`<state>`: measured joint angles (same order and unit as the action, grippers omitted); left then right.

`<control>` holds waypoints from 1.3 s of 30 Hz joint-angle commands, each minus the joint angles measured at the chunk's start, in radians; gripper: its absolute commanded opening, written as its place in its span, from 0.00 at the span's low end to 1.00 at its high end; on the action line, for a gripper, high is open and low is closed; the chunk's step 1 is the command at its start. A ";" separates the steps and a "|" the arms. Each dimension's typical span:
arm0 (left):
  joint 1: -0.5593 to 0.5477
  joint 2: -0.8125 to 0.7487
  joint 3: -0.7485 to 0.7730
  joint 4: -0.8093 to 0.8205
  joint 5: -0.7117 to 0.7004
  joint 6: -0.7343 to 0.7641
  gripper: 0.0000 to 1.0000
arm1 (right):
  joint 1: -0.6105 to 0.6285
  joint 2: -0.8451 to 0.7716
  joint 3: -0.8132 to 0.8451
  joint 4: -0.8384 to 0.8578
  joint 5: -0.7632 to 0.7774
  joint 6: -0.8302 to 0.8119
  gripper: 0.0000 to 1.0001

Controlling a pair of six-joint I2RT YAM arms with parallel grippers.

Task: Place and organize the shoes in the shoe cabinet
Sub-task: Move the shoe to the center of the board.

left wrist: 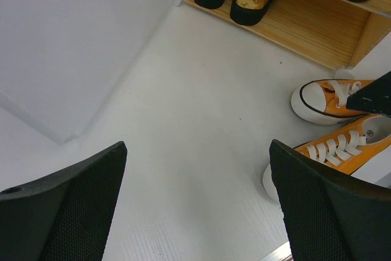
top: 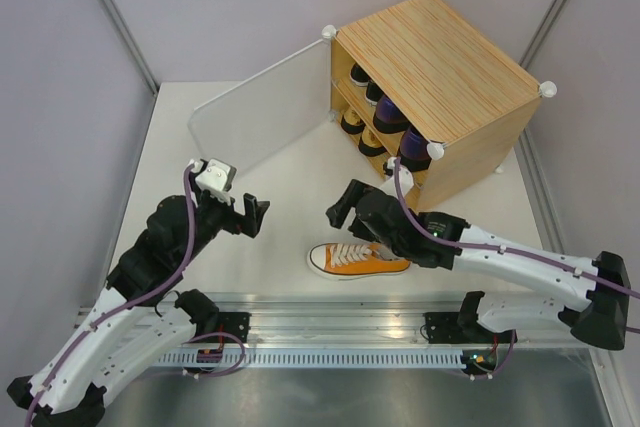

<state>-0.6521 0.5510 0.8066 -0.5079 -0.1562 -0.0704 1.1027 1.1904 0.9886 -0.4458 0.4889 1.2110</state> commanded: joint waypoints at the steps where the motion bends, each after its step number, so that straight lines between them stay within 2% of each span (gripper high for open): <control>1: -0.001 -0.010 -0.003 0.009 0.001 0.014 1.00 | 0.008 -0.060 -0.073 -0.229 0.031 -0.082 0.91; 4: -0.001 -0.008 -0.003 0.011 0.009 0.014 0.99 | 0.055 -0.083 -0.140 -0.231 0.030 -0.129 0.91; 11: -0.001 0.000 -0.004 0.009 0.015 0.018 0.99 | 0.207 -0.011 -0.186 -0.157 0.193 -0.284 0.91; 18: -0.001 0.006 -0.006 0.009 0.017 0.020 1.00 | 0.221 0.058 -0.240 -0.045 0.270 -0.366 0.93; 24: -0.001 0.009 -0.006 0.009 0.020 0.020 1.00 | 0.215 0.063 -0.320 0.057 0.251 -0.406 0.98; 28: -0.001 0.010 -0.007 0.009 0.026 0.020 1.00 | 0.206 0.063 -0.383 0.223 0.104 -0.462 0.98; 31: -0.001 0.012 -0.006 0.009 0.029 0.020 0.99 | 0.204 0.080 -0.403 0.280 0.047 -0.487 0.94; 34: -0.001 0.006 -0.006 0.009 0.029 0.020 0.99 | 0.204 0.084 -0.392 0.303 -0.015 -0.513 0.86; 37: -0.001 0.007 -0.004 0.011 0.033 0.020 0.99 | 0.204 0.087 -0.361 0.300 -0.041 -0.531 0.73; 38: -0.001 0.009 -0.004 0.009 0.038 0.020 1.00 | 0.204 0.090 -0.343 0.299 -0.053 -0.531 0.63; 39: -0.001 0.009 -0.004 0.009 0.040 0.020 0.99 | 0.203 0.095 -0.334 0.297 -0.059 -0.536 0.58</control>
<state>-0.6521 0.5583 0.8040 -0.5079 -0.1432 -0.0704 1.3041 1.2739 0.5934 -0.2256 0.4938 0.6941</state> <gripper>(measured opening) 0.993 0.615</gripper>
